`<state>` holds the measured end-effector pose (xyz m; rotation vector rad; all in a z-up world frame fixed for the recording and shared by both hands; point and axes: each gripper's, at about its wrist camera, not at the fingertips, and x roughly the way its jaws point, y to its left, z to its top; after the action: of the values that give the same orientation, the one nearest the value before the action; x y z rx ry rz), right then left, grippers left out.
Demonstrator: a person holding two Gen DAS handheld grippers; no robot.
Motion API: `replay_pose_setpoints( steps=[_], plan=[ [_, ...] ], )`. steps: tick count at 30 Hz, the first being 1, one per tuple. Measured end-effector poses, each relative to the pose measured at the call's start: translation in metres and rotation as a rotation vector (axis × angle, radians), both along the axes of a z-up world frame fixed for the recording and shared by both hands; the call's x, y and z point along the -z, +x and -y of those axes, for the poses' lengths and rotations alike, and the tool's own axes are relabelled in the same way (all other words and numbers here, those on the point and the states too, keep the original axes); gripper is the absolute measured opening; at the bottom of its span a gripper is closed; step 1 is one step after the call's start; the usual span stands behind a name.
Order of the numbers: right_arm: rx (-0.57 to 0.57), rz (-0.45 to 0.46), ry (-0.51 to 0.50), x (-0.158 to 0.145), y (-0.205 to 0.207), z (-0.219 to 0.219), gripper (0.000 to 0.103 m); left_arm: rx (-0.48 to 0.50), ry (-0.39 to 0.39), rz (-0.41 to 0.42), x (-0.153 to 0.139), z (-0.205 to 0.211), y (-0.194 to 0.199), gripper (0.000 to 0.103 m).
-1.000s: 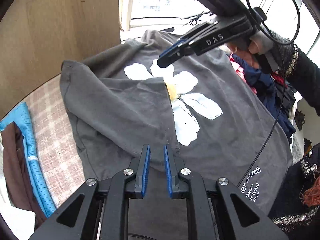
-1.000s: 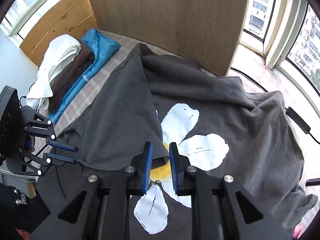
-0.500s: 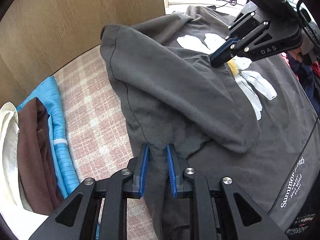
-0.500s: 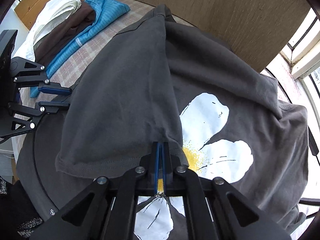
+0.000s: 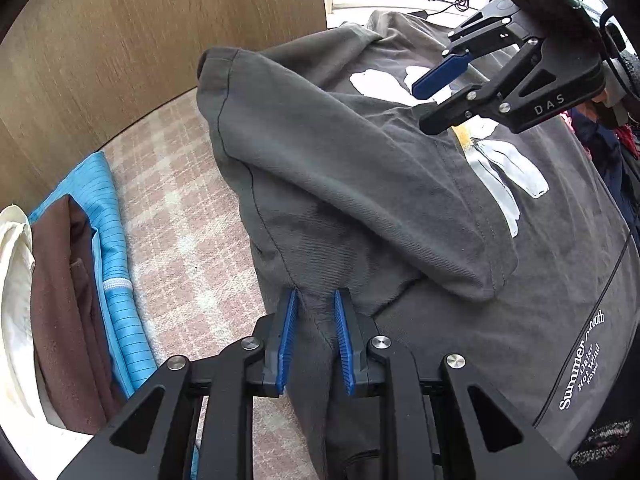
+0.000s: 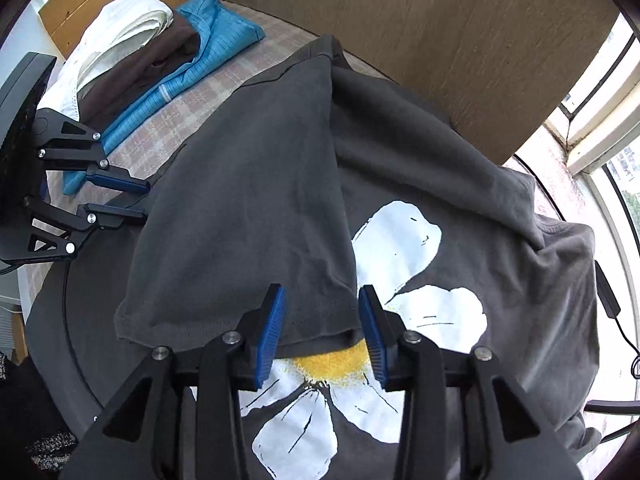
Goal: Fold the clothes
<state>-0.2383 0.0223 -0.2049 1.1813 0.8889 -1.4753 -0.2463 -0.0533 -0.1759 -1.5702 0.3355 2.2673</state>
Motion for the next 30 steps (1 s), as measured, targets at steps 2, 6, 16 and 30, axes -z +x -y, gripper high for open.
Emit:
replay_pose_setpoints(
  steps=[2, 6, 16, 30],
  plan=[
    [-0.017, -0.004, 0.026, 0.009, 0.001, 0.004, 0.037, -0.001, 0.002, 0.001, 0.000, 0.000, -0.001, 0.019],
    [-0.018, 0.066, 0.005, -0.005, -0.004, -0.008, 0.006, 0.006, 0.006, 0.001, 0.001, 0.000, -0.002, 0.020],
    [0.168, 0.049, -0.096, -0.051, -0.051, -0.019, 0.023, 0.002, 0.006, 0.018, 0.000, 0.000, -0.005, 0.023],
    [0.003, 0.121, -0.084, -0.007, -0.037, 0.141, 0.034, 0.077, -0.090, -0.084, -0.009, -0.006, 0.026, 0.034]
  ],
)
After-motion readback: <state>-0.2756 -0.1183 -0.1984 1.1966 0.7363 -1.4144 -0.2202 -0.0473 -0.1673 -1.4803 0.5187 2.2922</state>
